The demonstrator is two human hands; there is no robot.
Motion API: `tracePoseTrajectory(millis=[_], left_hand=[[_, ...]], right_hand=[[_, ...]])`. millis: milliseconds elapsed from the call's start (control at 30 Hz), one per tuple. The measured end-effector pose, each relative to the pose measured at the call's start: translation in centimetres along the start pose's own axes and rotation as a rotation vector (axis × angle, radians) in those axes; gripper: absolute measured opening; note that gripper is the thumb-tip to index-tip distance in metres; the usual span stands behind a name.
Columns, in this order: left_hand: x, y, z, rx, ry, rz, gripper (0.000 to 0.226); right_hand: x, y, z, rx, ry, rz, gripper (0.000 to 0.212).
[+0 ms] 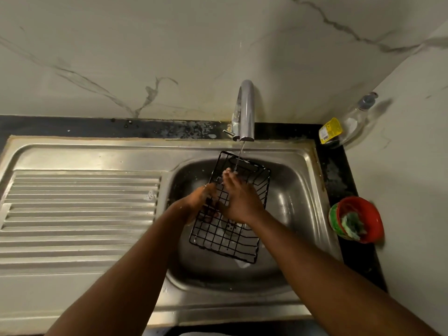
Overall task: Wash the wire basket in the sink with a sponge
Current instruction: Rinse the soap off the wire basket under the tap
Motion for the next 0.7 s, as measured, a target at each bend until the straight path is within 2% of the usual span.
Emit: tracePoseTrajectory(millis=[67, 200, 233, 300, 367, 433, 500, 567, 633, 700], left_hand=[[-0.3, 0.2, 0.0, -0.005, 0.014, 0.007, 0.037], [-1.3, 0.5, 0.4, -0.018, 0.038, 0.055, 0.03], [-1.3, 0.3, 0.4, -0.036, 0.013, 0.053, 0.029], [-1.0, 0.1, 0.1, -0.089, -0.073, 0.019, 0.028], [0.1, 0.2, -0.4, -0.112, -0.145, -0.036, 0.033], [1.1, 0.1, -0.5, -0.062, -0.175, -0.086, 0.038], [1.7, -0.2, 0.0, -0.011, -0.204, -0.134, 0.04], [1.8, -0.3, 0.3, 0.006, -0.223, -0.152, 0.041], [1.5, -0.3, 0.5, 0.021, -0.229, -0.151, 0.04], [1.1, -0.3, 0.4, 0.04, -0.21, -0.136, 0.035]], right_hand=[[-0.3, -0.1, -0.2, -0.023, 0.034, 0.166, 0.102], [1.8, 0.2, 0.6, -0.112, 0.183, 0.385, 0.091], [2.3, 0.4, 1.1, -0.076, 0.185, 0.374, 0.091], [3.7, 0.6, 2.0, 0.04, 0.249, 0.172, 0.09], [4.3, -0.7, 1.4, 0.161, 0.485, 0.001, 0.081], [3.1, -1.4, 0.0, 0.169, 0.579, 0.041, 0.058], [1.5, -0.8, -1.4, -0.016, 0.497, 0.133, 0.025], [0.8, 0.0, -2.9, -0.274, 0.371, 0.128, 0.008], [1.0, 0.1, -4.6, -0.502, 0.15, 0.068, 0.02], [0.6, 0.1, -5.9, -0.584, -0.093, 0.096, 0.051]])
Point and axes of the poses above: each hand's wrist, its own y-axis towards the middle knuckle, its own z-axis out of the palm, x = y × z, the point moved 4 cm from there along y, towards the middle knuckle, and after that the axes turned 14 degrees about y, right-handed, at the moved point
